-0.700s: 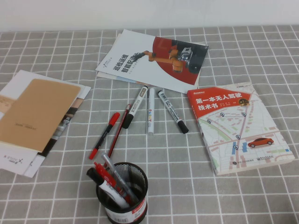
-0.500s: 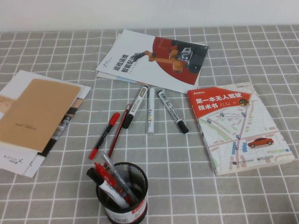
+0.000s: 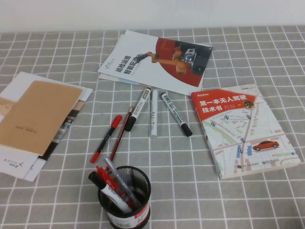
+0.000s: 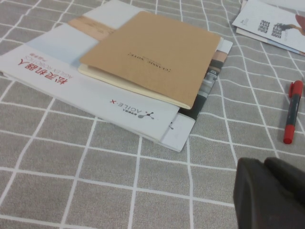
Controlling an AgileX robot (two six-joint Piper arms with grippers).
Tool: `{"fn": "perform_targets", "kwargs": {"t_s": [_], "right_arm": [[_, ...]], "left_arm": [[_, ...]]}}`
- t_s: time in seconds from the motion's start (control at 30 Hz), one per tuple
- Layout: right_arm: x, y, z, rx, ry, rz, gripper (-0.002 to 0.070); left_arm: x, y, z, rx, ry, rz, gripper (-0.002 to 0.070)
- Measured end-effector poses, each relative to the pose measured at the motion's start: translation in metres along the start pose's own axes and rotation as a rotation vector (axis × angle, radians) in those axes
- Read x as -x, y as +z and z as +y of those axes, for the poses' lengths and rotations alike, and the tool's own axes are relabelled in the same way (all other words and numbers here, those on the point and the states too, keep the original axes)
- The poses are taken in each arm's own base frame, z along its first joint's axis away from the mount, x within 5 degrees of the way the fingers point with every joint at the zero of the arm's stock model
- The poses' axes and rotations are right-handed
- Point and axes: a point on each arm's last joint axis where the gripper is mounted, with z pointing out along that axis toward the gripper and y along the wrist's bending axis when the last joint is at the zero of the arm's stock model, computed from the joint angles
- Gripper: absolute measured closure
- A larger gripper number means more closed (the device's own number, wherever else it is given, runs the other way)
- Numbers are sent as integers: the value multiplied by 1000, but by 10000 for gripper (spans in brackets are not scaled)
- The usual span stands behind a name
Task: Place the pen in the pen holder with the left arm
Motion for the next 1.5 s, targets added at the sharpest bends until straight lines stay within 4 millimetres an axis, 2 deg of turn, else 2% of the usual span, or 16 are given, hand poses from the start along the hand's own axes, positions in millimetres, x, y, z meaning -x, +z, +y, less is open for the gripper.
{"fn": "perform_targets", "kwargs": {"t_s": [0.2, 0.4, 0.5, 0.63, 0.73, 1.1, 1.17, 1.3, 1.5], "right_arm": [[0, 0, 0, 0, 0, 0, 691], [0, 0, 0, 0, 0, 0, 692], [0, 0, 0, 0, 0, 0, 691], [0, 0, 0, 0, 0, 0, 691], [0, 0, 0, 0, 0, 0, 691], [0, 0, 0, 0, 0, 0, 691], [0, 0, 0, 0, 0, 0, 691], [0, 0, 0, 0, 0, 0, 691], [0, 0, 0, 0, 0, 0, 691]], "left_arm": [[0, 0, 0, 2, 7, -4, 677], [8, 0, -1, -16, -10, -83, 677], [12, -1, -3, -35, -76, -131, 678], [19, -2, -5, -86, -271, -203, 677], [23, -3, -6, -111, -331, -247, 677], [32, -6, -8, -145, -337, -338, 677], [39, -10, -9, -138, -335, -321, 677], [70, -12, -14, -91, -323, -199, 677], [122, 3, -23, -11, -167, 36, 677]]}}
